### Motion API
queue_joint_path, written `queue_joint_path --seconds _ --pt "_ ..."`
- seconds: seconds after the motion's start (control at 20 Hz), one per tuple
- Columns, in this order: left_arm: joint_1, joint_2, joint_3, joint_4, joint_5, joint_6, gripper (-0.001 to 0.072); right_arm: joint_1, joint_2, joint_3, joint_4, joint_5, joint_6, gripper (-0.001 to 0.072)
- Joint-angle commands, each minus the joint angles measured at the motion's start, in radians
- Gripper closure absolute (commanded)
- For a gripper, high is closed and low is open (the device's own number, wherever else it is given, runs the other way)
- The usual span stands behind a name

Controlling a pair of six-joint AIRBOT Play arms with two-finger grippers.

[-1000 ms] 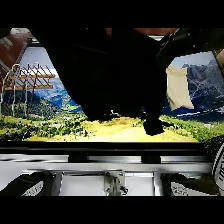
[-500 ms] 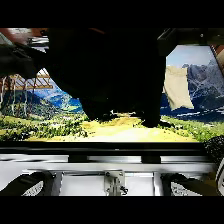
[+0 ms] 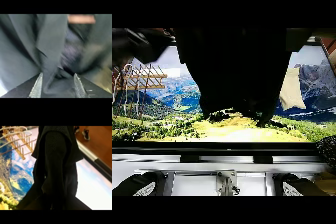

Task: Fold the shirts.

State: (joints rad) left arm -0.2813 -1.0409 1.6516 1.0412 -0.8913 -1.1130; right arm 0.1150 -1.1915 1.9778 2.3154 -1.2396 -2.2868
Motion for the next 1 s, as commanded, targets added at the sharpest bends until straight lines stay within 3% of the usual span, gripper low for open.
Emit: queue_joint_path --seconds 0.0,0.25,0.4,0.55,0.75,0.95 --pt "-0.006 -0.002 0.085 0.028 0.157 0.026 0.0223 0.001 0.060 0.001 0.021 0.040 -0.002 0.0639" --pt "-0.039 -0.034 0.089 0.022 0.279 0.006 0.0238 0.001 0.126 0.001 0.089 0.097 0.006 0.0640" --pt "-0.045 -0.047 0.089 0.021 0.326 0.061 0.0157 0.001 0.134 0.001 0.094 0.066 0.042 0.0640" --pt "-0.093 -0.044 0.089 0.021 0.323 0.069 0.0157 0.001 0.132 0.001 0.086 0.048 0.051 0.0640" --pt "-0.222 -0.058 0.089 0.030 0.460 0.171 0.0158 0.001 0.113 0.001 0.091 0.023 0.051 0.0640" --pt "-0.228 -0.064 0.088 0.087 0.381 0.170 0.0167 0.000 0.102 0.001 0.047 0.105 0.034 0.0640"
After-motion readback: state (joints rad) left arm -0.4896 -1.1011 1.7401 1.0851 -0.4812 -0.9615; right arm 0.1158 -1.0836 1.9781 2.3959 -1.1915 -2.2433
